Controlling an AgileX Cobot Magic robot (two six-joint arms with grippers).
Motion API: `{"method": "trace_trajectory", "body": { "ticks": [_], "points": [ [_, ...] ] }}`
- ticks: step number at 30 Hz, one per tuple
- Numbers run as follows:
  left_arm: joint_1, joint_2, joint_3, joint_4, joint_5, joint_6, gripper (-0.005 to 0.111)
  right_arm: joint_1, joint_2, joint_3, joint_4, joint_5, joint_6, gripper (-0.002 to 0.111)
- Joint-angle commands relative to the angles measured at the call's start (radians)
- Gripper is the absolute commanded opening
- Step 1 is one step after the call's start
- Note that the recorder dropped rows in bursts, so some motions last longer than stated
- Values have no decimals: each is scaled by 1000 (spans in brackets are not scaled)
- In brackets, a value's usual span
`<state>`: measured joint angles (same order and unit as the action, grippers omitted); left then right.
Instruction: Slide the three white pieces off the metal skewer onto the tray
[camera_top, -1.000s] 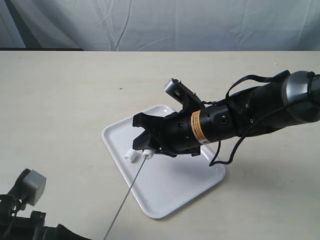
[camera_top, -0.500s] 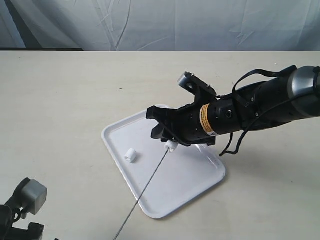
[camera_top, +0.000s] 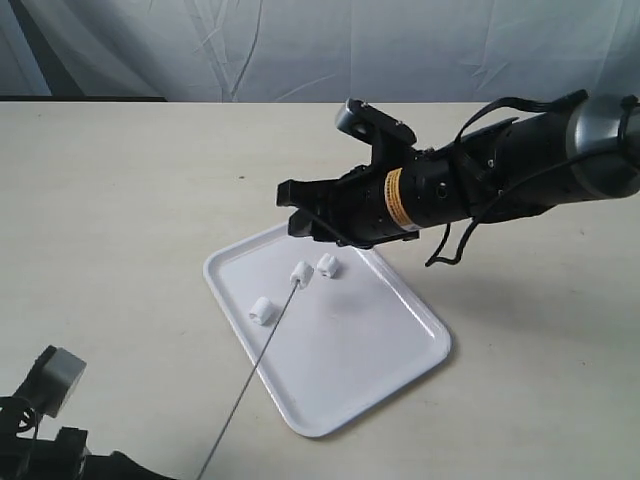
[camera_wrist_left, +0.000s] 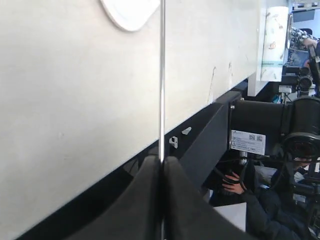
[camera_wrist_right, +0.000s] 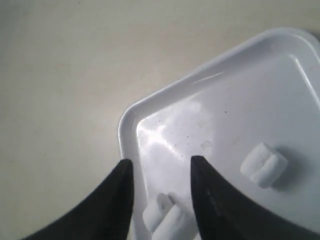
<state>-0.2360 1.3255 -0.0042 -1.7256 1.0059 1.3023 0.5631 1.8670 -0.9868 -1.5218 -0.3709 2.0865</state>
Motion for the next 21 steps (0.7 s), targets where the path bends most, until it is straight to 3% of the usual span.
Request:
{"method": "trace_trajectory", "body": {
  "ticks": [1, 11, 20, 21],
  "points": [
    [-5, -5, 4, -19, -18, 23, 0, -5, -8, -3, -14, -111, 28, 47],
    [-5, -5, 4, -19, -90, 47, 0, -5, -8, 74, 15, -58, 28, 47],
    [-5, -5, -53, -19, -45, 42, 0, -5, -8, 117, 73, -131, 28, 47],
    [-5, -5, -53, -19, -27, 41, 0, -5, -8, 117, 83, -133, 28, 43]
  ]
}}
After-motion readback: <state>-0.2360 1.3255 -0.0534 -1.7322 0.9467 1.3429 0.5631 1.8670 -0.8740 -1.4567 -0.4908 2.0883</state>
